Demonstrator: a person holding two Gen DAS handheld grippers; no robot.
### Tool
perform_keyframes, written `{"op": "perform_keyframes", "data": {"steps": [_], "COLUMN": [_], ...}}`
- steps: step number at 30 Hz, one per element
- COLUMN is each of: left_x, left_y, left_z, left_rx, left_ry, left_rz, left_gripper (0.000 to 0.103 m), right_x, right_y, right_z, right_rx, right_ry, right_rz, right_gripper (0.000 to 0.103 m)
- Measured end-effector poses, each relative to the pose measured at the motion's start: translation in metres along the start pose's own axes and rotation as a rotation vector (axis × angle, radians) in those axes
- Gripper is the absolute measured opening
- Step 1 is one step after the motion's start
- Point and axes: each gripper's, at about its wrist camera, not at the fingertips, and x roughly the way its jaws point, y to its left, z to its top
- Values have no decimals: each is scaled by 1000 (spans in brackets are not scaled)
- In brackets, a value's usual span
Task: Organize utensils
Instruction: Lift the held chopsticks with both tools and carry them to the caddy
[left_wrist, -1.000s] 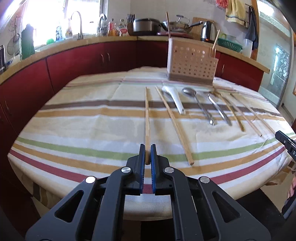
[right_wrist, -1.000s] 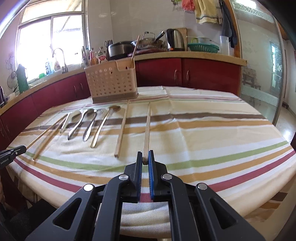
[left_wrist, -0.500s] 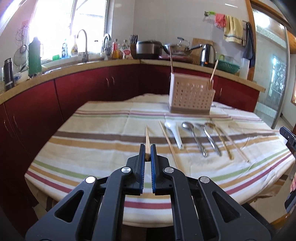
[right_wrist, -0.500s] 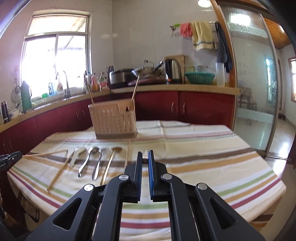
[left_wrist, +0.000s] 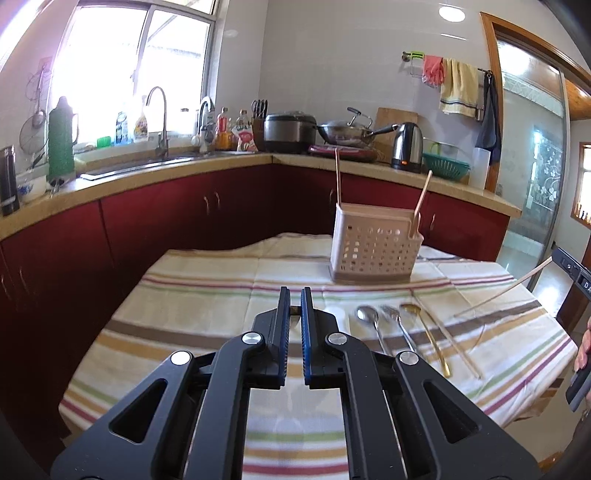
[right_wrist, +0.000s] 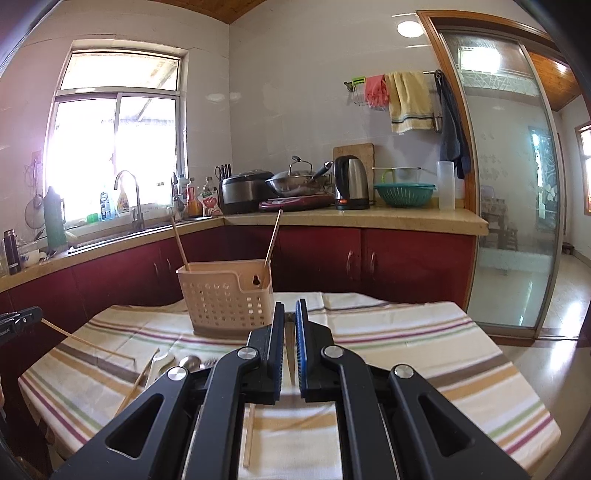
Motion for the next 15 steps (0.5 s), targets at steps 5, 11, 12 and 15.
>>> {"op": "perform_keyframes", "data": {"steps": [5,11,12,15], "left_x": [15,37,41,49], "left_y": [-2,-5,-5,-6], "left_z": [23,46,49,58], "left_rx": [17,16,15,24], "left_ry": [-26,-30,-32,-32], "left_rz": [-9,-41,-46,-52], "left_gripper": [6,6,6,6], "right_x": [18,36,38,46], "right_y": [5,8,9,8], "right_z": [14,27,28,34], "right_rx": [-18,-36,-36,-37], "right_ry": [-4,2,3,11], "right_rz": [4,8,9,9], "right_gripper": [7,7,7,7]}}
